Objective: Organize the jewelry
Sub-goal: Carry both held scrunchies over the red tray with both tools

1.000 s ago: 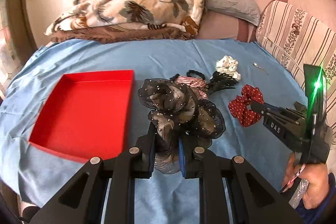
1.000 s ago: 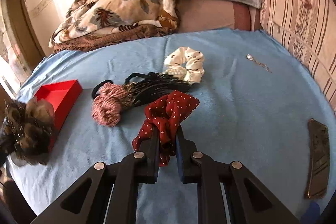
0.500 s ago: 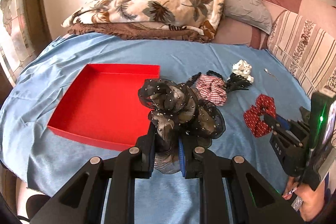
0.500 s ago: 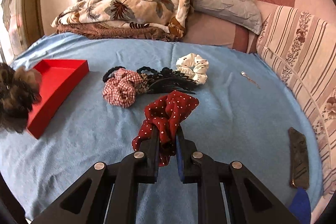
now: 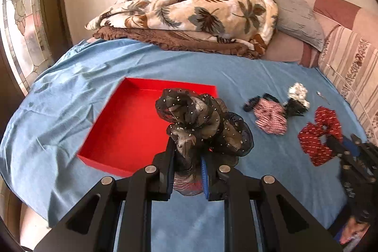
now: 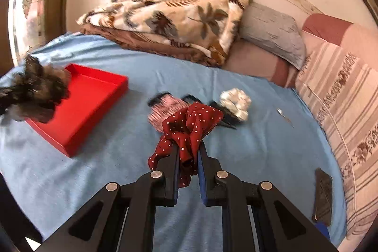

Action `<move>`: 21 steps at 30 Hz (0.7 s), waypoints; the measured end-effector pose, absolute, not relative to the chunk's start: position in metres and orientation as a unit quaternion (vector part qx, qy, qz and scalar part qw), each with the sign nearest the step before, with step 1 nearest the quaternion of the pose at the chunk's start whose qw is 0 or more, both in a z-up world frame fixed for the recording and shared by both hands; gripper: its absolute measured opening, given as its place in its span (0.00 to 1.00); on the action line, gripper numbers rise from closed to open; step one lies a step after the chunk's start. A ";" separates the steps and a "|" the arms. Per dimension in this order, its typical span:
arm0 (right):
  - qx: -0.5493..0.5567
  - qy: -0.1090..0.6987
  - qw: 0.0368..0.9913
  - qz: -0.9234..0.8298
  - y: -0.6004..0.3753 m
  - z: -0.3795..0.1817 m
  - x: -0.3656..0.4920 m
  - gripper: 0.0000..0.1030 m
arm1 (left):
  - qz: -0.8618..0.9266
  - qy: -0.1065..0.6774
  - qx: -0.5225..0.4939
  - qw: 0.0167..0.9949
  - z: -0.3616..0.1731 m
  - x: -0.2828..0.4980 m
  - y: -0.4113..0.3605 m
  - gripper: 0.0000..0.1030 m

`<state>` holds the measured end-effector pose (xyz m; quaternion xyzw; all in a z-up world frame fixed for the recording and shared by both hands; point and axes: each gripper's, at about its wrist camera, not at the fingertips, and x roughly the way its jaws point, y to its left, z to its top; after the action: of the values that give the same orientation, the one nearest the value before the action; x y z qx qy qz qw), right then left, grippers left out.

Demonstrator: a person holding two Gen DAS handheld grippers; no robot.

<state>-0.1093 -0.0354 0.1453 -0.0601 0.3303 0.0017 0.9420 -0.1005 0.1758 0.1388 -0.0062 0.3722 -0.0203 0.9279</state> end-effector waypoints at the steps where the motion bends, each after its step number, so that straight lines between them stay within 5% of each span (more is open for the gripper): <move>1: -0.054 0.328 0.943 0.010 -0.032 0.150 -0.107 0.14 | -0.016 0.371 -0.006 0.929 0.139 -0.094 0.181 0.17; 10: 0.041 0.343 0.931 0.118 0.006 0.184 -0.059 0.14 | 0.019 0.378 -0.024 0.925 0.129 -0.022 0.230 0.17; 21: 0.056 0.406 0.897 0.168 0.082 0.157 0.032 0.14 | 0.032 0.413 -0.061 0.908 0.100 0.053 0.278 0.17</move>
<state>0.0318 0.0816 0.1574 0.0562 0.4057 0.1680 0.8967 0.0534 0.2777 0.1000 -0.0609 0.4134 0.0322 0.9080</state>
